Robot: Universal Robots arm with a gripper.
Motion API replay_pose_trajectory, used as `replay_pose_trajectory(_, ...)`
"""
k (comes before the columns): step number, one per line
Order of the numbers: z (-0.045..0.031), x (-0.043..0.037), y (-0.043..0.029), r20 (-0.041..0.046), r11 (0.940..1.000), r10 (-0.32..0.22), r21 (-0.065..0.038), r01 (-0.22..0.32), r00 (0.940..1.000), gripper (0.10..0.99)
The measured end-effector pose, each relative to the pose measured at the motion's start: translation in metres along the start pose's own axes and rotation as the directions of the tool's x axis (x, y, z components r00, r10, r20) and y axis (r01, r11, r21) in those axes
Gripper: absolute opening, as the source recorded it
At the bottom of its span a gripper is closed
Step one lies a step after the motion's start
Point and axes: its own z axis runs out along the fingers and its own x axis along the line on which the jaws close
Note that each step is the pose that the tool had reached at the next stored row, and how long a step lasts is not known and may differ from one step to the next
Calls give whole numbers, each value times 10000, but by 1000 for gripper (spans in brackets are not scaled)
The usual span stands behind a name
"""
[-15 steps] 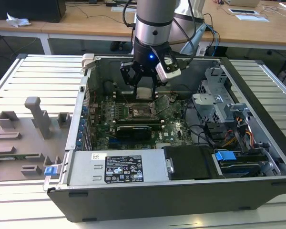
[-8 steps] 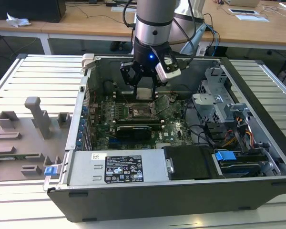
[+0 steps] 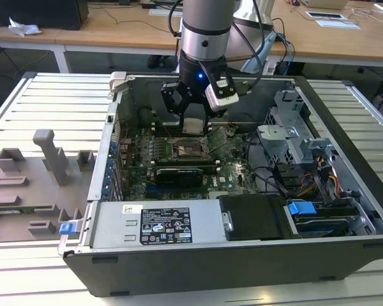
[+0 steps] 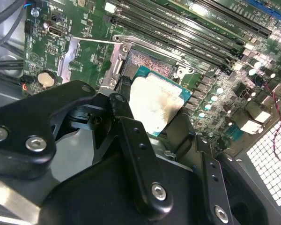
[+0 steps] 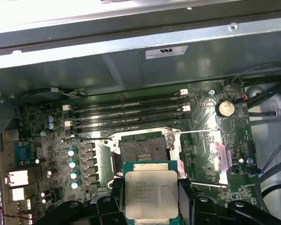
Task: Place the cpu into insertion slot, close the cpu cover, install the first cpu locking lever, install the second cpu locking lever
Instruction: 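Place the cpu into insertion slot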
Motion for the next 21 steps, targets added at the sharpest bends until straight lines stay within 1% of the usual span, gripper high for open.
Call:
replay_pose_trajectory(9,10,0,-1,45,9992,387,112,-388,9992,545)
replay_pose_trajectory(13,14,0,-1,63,9983,573,140,-574,9983,545)
replay_pose_trajectory(16,14,0,-1,74,9972,728,141,-729,9973,545)
replay_pose_trajectory(19,16,0,-1,97,9942,1068,131,-1069,9942,545)
replay_pose_trajectory(21,16,0,-1,123,9892,1460,120,-1461,9892,545)
